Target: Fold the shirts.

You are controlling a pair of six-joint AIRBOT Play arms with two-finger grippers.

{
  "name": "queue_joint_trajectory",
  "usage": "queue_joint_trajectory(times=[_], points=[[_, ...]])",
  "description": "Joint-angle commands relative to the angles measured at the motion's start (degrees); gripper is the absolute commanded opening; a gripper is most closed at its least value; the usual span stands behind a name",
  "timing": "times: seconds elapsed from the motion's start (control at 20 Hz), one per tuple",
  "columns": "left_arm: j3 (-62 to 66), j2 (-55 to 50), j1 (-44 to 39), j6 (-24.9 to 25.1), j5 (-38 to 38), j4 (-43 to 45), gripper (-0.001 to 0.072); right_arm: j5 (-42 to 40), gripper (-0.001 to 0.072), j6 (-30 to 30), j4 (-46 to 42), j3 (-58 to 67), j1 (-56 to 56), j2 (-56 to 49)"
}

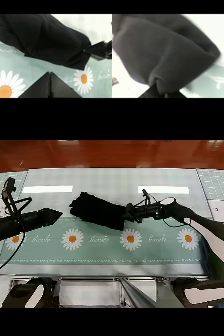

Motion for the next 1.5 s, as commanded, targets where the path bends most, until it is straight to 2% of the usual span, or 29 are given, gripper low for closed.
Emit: queue_joint_trajectory(times=[0.0, 0.15, 0.25, 0.35, 0.45, 0.65, 0.95, 1.2, 1.35, 1.45], points=[[-0.02, -0.04, -0.04, 0.02, 0.04, 0.0, 0.0025, 3.1, 0.0025, 0.96, -3.32, 6.78, 0.46, 1.77], [-0.02, -0.04, -0.04, 0.02, 0.2, 0.02, 0.0025, 3.89, 0.0025, 10.6, -17.79, 17.0, 0.46, 5.29], [-0.02, -0.04, -0.04, 0.02, 0.63, 0.0, 0.0025, 8.55, 0.0025, 17.62, -29.38, 27.63, 0.39, 6.84], [-0.02, -0.04, -0.04, 0.02, 0.63, 0.0, 0.0025, 16.85, 0.0024, 19.34, -36.44, 38.8, 0.39, 7.26], [-0.02, -0.04, -0.04, 0.02, 0.63, 0.0, 0.0025, 22.69, 0.0024, 20.48, -39.82, 48.37, -0.59, 7.26], [-0.02, -0.04, -0.04, 0.02, 0.59, 0.0, 0.0025, 30.75, 0.0024, 22.18, -40.19, 61.72, -8.44, 8.09], [-0.02, -0.04, -0.04, 0.02, 0.39, 0.0, 0.0025, 37.2, 0.0025, 23.67, -39.15, 61.86, -32.09, 14.88], [-0.02, -0.04, -0.04, 0.04, 0.42, 0.0, 0.0025, 43.58, 0.0024, 25.75, -27.69, 61.27, -56.61, 15.58], [0.0, -0.04, -0.02, 0.04, 0.52, 0.02, 0.0025, 51.17, 0.0024, 25.94, -29.73, 57.79, -66.75, 15.58], [0.0, -0.04, -0.02, 0.07, 1.09, 0.02, 0.0025, 52.74, 0.0025, 25.4, -35.67, 54.34, -72.22, 17.11]])
